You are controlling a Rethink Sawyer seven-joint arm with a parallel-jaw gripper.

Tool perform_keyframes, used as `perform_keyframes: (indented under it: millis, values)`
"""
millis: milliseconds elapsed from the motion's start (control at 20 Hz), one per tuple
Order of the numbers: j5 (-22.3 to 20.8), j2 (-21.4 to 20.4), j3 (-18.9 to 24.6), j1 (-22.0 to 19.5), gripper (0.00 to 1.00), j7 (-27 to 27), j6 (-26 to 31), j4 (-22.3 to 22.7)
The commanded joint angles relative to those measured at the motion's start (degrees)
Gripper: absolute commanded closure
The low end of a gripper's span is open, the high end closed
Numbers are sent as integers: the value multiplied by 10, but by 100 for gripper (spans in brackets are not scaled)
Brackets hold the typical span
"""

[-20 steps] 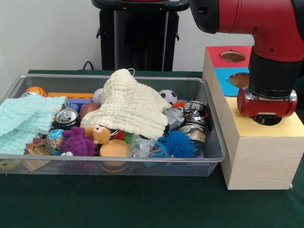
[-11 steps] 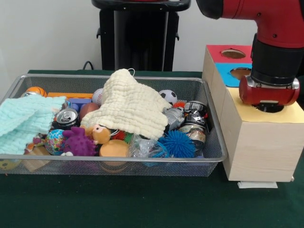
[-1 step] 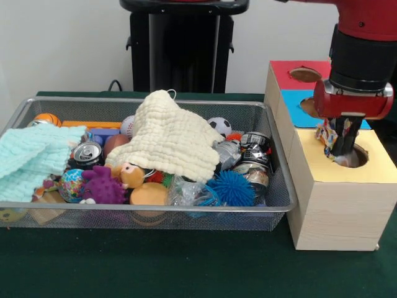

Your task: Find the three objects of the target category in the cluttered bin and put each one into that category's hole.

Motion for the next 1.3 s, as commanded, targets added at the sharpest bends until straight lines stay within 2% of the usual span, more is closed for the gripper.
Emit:
perform_keyframes:
  millis: [50, 650, 700, 950, 1150, 1200, 1300]
  values:
    - [-11, -17, 9, -15, 100, 86, 60, 88]
    - [-14, -9, 14, -18, 100, 91, 23, 96]
    - [-16, -9, 14, -18, 0, 88, 21, 95]
    - [-11, -10, 12, -16, 0, 96, 27, 95]
    - [0, -10, 17, -20, 0, 111, -4, 105]
    - [0, -10, 18, -21, 100, 110, -7, 105]
    - [-1, -12, 26, -28, 100, 98, -3, 108]
